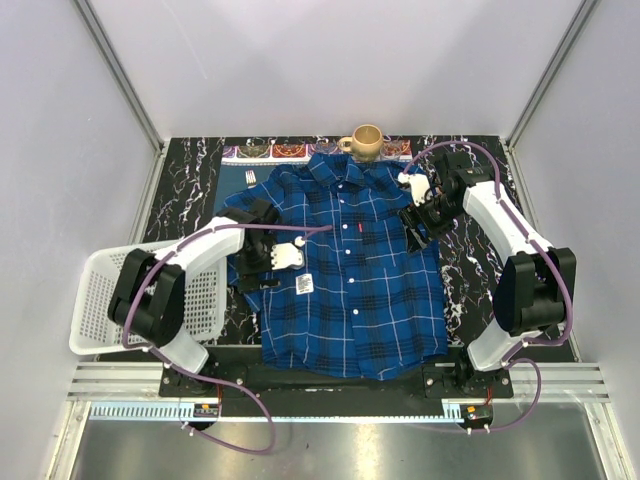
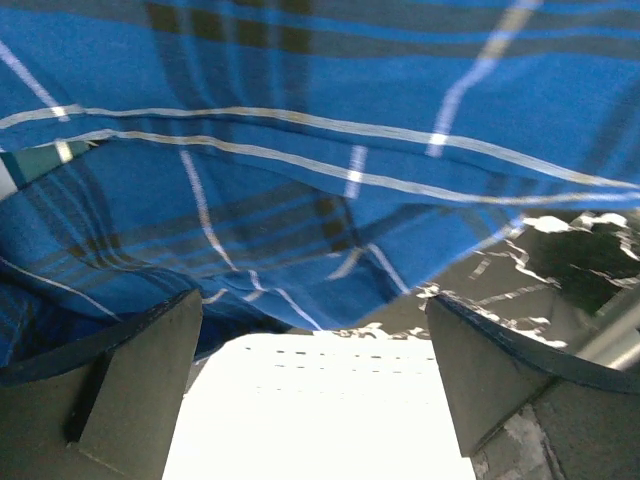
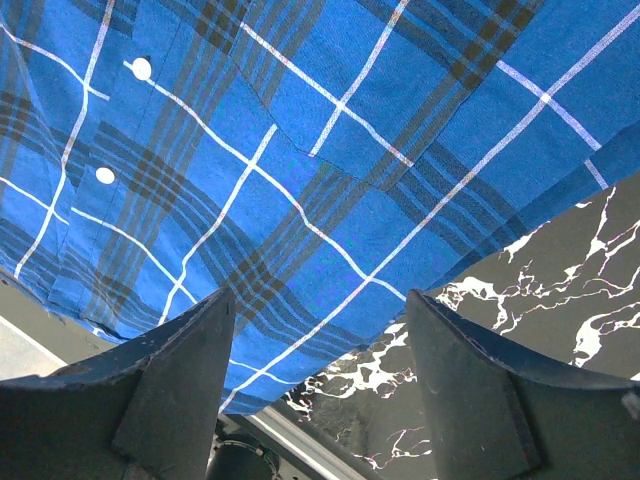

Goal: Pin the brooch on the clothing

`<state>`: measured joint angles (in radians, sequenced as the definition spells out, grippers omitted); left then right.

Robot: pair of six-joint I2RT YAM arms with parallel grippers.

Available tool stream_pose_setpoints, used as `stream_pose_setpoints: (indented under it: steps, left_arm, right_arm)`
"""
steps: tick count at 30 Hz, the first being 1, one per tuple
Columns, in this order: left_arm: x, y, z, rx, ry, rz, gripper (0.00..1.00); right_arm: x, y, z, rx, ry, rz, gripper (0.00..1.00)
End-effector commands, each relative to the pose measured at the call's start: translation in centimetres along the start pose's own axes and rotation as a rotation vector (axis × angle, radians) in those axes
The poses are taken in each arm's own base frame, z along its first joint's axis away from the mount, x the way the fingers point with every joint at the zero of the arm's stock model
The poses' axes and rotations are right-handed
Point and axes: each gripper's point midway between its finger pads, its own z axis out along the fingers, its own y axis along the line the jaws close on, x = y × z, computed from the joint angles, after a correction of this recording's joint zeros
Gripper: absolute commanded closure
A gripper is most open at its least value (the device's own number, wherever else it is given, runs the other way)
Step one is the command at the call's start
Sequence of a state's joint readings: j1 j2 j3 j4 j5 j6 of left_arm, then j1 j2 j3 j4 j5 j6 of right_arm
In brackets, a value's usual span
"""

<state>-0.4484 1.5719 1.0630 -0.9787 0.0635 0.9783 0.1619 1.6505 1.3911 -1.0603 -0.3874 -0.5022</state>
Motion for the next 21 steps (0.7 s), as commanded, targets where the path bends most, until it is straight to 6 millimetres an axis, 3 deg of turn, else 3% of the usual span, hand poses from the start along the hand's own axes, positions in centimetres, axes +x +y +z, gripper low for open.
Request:
stream_pose_setpoints:
  steps: [1, 6, 9, 12, 13, 15, 16, 17, 18, 21]
  left_arm:
    - [0.8, 3.7, 1.2, -0.14, 0.103, -0.078, 0.02]
    - [0.9, 4.4, 3.0, -0.144, 0.134, -0.096, 0.1]
    - [1.2, 4.4, 3.7, -0.12, 0.162, -0.089, 0.23]
    - [0.4, 4.4, 3.0, -0.098, 0.127, -0.071, 0.52]
    - [0.1, 4.5, 2.6, -0.096, 0.115, -0.063, 0.7]
    - [-0.9, 5.4, 0.5, -0.118, 0.084, -0.046, 0.82]
    - [-1.4, 5.9, -0.4, -0.135, 0.07, -0.043, 0.94]
    - [-2.3, 7.2, -2.2, -0.175, 0.04, -0.037, 0.97]
    - [-2.4, 7.3, -3.4, -0.177, 0.038, -0.033, 1.0]
    - [-4.0, 9.7, -7.9, -0.267, -0.033, -0.002, 1.0]
  right_arm:
    - [-0.6, 0.6, -1.0, -0.002, -0.045, -0.014, 0.25]
    - [-0.7, 0.4, -1.3, 0.015, -0.047, -0.025, 0.25]
    - [-0.8, 0.2, -1.5, 0.027, -0.05, -0.037, 0.25]
    - [-0.8, 0.1, -1.8, 0.041, -0.055, -0.051, 0.25]
    - [-0.7, 0.0, -1.8, 0.044, -0.053, -0.053, 0.25]
    - [-0.7, 0.0, -1.9, 0.048, -0.058, -0.057, 0.25]
    - [-0.8, 0.0, -2.0, 0.05, -0.061, -0.056, 0.25]
    - [-0.9, 0.1, -2.0, 0.05, -0.063, -0.06, 0.25]
    - [-0.8, 0.1, -2.1, 0.05, -0.063, -0.059, 0.25]
    - [-1.1, 0.2, -2.2, 0.047, -0.073, -0.059, 0.25]
